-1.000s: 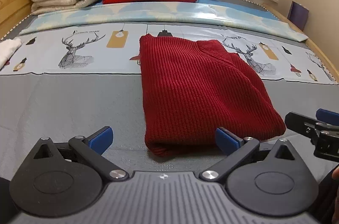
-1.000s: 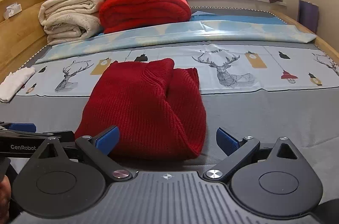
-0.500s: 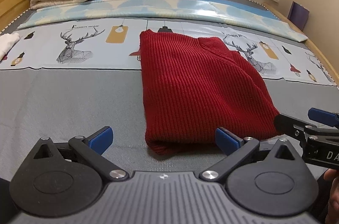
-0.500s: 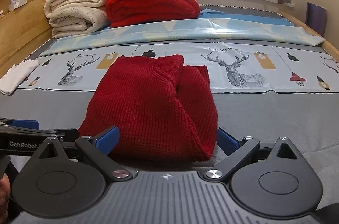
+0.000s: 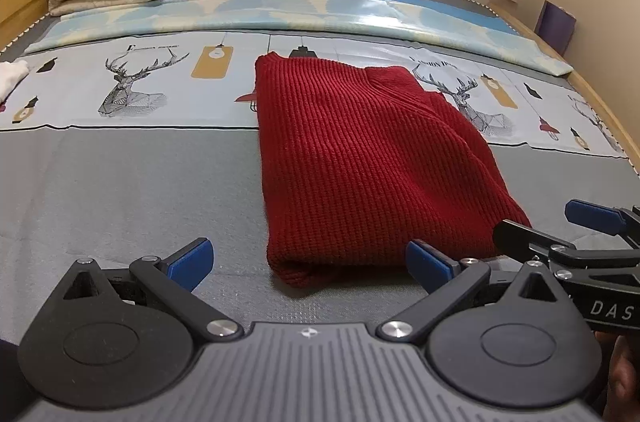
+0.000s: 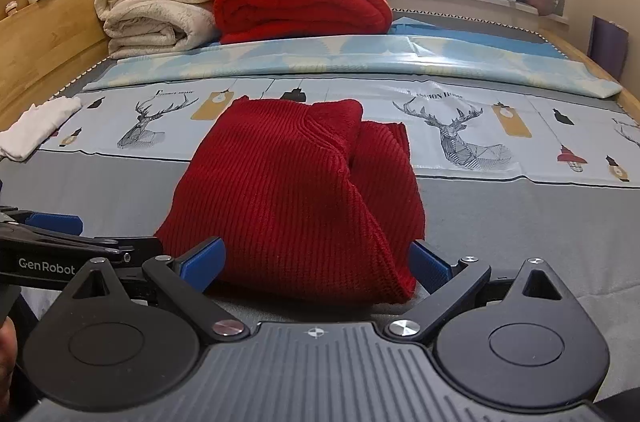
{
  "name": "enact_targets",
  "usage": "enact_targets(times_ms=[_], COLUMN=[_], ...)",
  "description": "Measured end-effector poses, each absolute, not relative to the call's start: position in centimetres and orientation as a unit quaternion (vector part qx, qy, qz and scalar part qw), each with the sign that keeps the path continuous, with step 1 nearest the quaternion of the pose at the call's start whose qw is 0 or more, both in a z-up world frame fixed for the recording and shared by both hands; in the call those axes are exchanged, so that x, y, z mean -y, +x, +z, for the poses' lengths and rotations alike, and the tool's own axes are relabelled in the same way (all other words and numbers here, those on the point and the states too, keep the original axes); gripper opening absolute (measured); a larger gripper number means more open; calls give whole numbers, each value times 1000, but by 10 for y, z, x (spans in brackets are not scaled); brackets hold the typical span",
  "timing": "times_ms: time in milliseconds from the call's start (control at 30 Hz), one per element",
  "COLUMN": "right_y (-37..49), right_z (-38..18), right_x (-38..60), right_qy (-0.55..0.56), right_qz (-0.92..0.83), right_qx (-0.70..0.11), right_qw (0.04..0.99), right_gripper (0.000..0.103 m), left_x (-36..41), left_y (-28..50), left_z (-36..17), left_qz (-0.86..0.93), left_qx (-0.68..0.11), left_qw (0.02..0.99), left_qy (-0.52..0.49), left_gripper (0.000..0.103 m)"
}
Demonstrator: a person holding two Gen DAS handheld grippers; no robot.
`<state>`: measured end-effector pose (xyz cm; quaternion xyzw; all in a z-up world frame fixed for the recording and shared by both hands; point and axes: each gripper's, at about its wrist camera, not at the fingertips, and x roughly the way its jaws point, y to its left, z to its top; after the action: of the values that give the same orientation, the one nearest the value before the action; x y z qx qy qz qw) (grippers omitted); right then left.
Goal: Fold small clothes
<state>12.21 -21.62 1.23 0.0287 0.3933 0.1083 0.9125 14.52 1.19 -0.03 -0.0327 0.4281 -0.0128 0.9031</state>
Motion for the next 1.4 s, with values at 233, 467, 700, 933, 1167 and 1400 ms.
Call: enact_targets(times_ms=[233, 467, 700, 933, 1167, 1400], right_y=[122, 122, 122, 123, 123, 123], right_z=[11, 10, 9, 9, 7, 8], right_x=[215, 215, 214, 214, 214, 215], right_qy=[25, 24, 24, 24, 25, 25], right_qz=[112, 112, 112, 112, 113, 113], right_qx=[-394, -398, -399, -400, -400, -400], right_qw=[912, 910, 910, 909, 909, 909], right_gripper=[98, 98, 98, 98, 98, 98], left_x=[-11, -10, -10, -9, -9, -9], left_y=[147, 148, 148, 147, 148, 148], left_z=[-2, -2, -3, -3, -3, -3], left_qz=[-14, -14, -14, -14, -14, -15], left_qx=[-430, -430, -430, -430, -429, -429], left_qw=[902, 902, 902, 902, 903, 903], left_qy=[-30, -29, -29, -29, -29, -28], left_gripper=[103, 103, 103, 103, 103, 103])
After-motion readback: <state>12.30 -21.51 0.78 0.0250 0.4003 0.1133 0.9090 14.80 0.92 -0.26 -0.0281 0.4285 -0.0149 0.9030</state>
